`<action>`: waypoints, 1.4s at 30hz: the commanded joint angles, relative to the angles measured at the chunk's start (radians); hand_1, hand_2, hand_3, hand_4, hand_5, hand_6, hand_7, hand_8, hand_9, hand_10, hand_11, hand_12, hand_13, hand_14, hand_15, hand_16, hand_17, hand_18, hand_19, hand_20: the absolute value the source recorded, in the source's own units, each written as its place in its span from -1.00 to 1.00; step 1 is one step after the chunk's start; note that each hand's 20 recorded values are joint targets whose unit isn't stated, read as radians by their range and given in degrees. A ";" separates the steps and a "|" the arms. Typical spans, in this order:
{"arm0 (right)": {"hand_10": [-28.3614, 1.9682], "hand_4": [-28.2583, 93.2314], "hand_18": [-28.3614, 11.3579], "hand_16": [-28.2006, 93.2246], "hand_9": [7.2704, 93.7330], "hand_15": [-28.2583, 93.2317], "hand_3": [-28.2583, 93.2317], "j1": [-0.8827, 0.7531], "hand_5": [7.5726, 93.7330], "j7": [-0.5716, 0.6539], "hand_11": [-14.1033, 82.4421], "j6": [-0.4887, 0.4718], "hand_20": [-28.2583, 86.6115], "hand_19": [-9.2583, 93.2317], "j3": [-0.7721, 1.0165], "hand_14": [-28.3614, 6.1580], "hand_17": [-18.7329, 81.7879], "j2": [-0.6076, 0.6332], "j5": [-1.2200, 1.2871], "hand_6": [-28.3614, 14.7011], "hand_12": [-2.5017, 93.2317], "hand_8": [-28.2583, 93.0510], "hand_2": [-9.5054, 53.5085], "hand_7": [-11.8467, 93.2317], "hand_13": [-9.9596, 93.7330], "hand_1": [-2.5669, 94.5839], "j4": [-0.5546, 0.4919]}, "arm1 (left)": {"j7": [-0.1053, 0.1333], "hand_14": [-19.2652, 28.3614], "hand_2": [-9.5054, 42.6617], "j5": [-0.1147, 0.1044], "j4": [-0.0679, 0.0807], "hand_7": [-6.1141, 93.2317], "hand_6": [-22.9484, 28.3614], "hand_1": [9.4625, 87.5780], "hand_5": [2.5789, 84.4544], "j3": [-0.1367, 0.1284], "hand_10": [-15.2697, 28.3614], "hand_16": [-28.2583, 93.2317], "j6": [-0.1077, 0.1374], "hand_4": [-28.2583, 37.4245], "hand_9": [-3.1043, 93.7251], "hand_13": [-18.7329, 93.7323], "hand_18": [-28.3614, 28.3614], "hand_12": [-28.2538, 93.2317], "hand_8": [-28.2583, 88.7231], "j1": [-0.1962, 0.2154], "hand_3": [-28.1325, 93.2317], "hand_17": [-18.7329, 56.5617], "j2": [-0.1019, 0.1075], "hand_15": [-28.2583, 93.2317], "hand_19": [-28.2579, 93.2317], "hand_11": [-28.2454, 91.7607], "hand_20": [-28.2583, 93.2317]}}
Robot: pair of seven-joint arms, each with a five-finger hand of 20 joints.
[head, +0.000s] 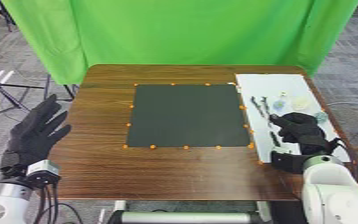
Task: Arrange flowers
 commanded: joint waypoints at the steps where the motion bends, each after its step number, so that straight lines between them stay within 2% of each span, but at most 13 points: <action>1: 0.15 -1.00 -0.57 0.07 0.33 0.82 0.01 -0.098 0.19 0.087 0.55 -0.246 0.35 0.73 0.066 -0.01 -0.17 0.075 -0.917 0.42 -0.04 -0.58 -1.00 0.25 0.27 0.23 -0.041 | -0.004 0.28 -0.81 0.002 -0.007 -0.52 -0.05 -0.65 -0.54 -0.007 0.08 -0.41 0.001 -1.00 -0.62 -0.47 0.62 -0.21 -0.67 0.006 0.59 -0.81 0.005 -0.29 0.03 -0.35 -0.39; 4: 0.16 -1.00 -0.57 0.08 0.31 0.83 0.13 -0.107 0.21 0.106 0.57 -0.330 0.36 0.73 0.063 -0.04 -0.19 0.086 -0.924 0.41 -0.02 -0.85 -1.00 0.29 0.25 0.13 -0.055 | -0.002 0.28 -0.81 0.002 -0.013 -0.52 -0.05 -0.65 -0.54 -0.020 0.08 -0.41 0.009 -1.00 -0.62 -0.47 0.63 -0.21 -0.67 0.022 0.59 -0.81 -0.001 -0.29 0.03 -0.35 -0.39; 6: 0.16 -1.00 -0.59 0.08 0.31 0.83 0.17 -0.116 0.19 0.124 0.57 -0.365 0.36 0.71 0.067 -0.07 -0.22 0.091 -0.917 0.40 -0.02 -0.87 -1.00 0.29 0.22 0.04 -0.060 | -0.003 0.28 -0.82 0.000 -0.012 -0.52 -0.05 -0.65 -0.54 -0.021 0.08 -0.41 0.008 -1.00 -0.62 -0.47 0.63 -0.21 -0.67 0.020 0.59 -0.81 0.001 -0.29 0.03 -0.35 -0.39; 10: 0.16 -1.00 -0.60 0.06 0.32 0.83 0.41 -0.117 0.14 0.154 0.58 -0.409 0.37 0.68 0.061 -0.12 -0.25 0.088 -0.908 0.36 -0.02 -0.86 -1.00 0.28 0.19 -0.16 -0.055 | -0.004 0.28 -0.81 0.000 -0.009 -0.52 -0.05 -0.65 -0.54 -0.018 0.08 -0.41 0.003 -1.00 -0.62 -0.46 0.62 -0.21 -0.67 0.013 0.59 -0.81 0.007 -0.28 0.03 -0.35 -0.39; 13: 0.14 -1.00 -0.61 0.05 0.19 0.83 0.50 -0.123 0.13 0.154 0.58 -0.426 0.37 0.68 0.059 -0.13 -0.26 0.082 -0.906 0.35 -0.02 -0.86 -1.00 0.28 0.18 -0.25 -0.051 | -0.006 0.28 -0.81 0.001 -0.008 -0.52 -0.05 -0.65 -0.54 -0.017 0.08 -0.41 -0.001 -1.00 -0.62 -0.46 0.62 -0.21 -0.67 0.011 0.59 -0.81 0.007 -0.28 0.03 -0.35 -0.39; 24: 0.09 -1.00 -0.62 0.03 0.16 0.83 0.54 -0.113 0.11 0.152 0.58 -0.491 0.37 0.67 0.025 -0.17 -0.27 0.060 -0.872 0.34 -0.04 -0.87 -1.00 0.27 0.17 -0.31 -0.021 | -0.008 0.28 -0.81 -0.001 -0.009 -0.52 -0.05 -0.65 -0.54 -0.016 0.08 -0.41 0.002 -1.00 -0.62 -0.46 0.63 -0.21 -0.67 0.012 0.59 -0.81 0.007 -0.28 0.03 -0.35 -0.39; 42: 0.05 -1.00 -0.62 0.02 0.15 0.83 0.60 -0.060 0.11 0.146 0.57 -0.520 0.36 0.67 -0.057 -0.18 -0.28 0.037 -0.884 0.33 -0.05 -0.86 -1.00 0.25 0.16 -0.39 0.068 | -0.009 0.28 -0.80 -0.005 -0.005 -0.52 -0.05 -0.66 -0.54 -0.013 0.09 -0.41 0.007 -1.00 -0.62 -0.46 0.63 -0.21 -0.67 0.008 0.59 -0.81 0.010 -0.27 0.03 -0.35 -0.39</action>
